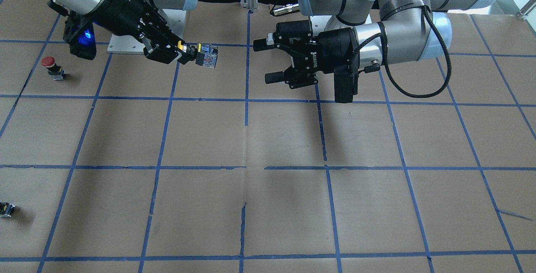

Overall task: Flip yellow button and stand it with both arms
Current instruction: 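Grasp the yellow cap with the right gripper while the left gripper releases and withdraws, then carry the yellow button with the right gripper toward the table edge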

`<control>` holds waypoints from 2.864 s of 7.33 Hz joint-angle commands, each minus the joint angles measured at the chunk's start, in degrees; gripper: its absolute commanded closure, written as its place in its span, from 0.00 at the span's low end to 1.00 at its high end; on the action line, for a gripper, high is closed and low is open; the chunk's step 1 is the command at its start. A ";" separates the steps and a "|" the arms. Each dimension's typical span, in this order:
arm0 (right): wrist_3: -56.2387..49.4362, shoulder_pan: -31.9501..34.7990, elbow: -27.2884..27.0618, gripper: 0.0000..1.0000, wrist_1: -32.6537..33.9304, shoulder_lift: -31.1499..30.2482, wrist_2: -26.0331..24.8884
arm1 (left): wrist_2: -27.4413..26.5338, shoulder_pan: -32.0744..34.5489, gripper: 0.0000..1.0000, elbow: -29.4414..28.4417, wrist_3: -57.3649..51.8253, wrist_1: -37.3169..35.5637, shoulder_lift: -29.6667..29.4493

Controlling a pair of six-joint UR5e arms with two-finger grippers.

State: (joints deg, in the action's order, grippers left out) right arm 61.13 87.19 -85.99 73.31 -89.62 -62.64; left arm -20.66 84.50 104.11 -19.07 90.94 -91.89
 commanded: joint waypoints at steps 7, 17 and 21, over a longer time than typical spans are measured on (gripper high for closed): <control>-0.17 -6.41 -16.55 0.96 13.76 -2.37 -20.92 | -66.73 1.10 0.01 -13.32 2.28 0.12 -1.10; 2.68 -13.71 -28.53 0.97 51.61 13.80 -69.88 | -67.05 3.65 0.01 -19.83 2.28 0.21 -2.06; 2.33 -16.78 -31.95 0.93 57.99 18.07 -74.88 | -69.17 2.34 0.01 -19.91 2.11 0.12 -2.23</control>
State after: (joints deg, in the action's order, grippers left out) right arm 63.78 71.66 -116.84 129.46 -72.45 -134.82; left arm -89.57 87.06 84.28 -17.12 91.11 -93.97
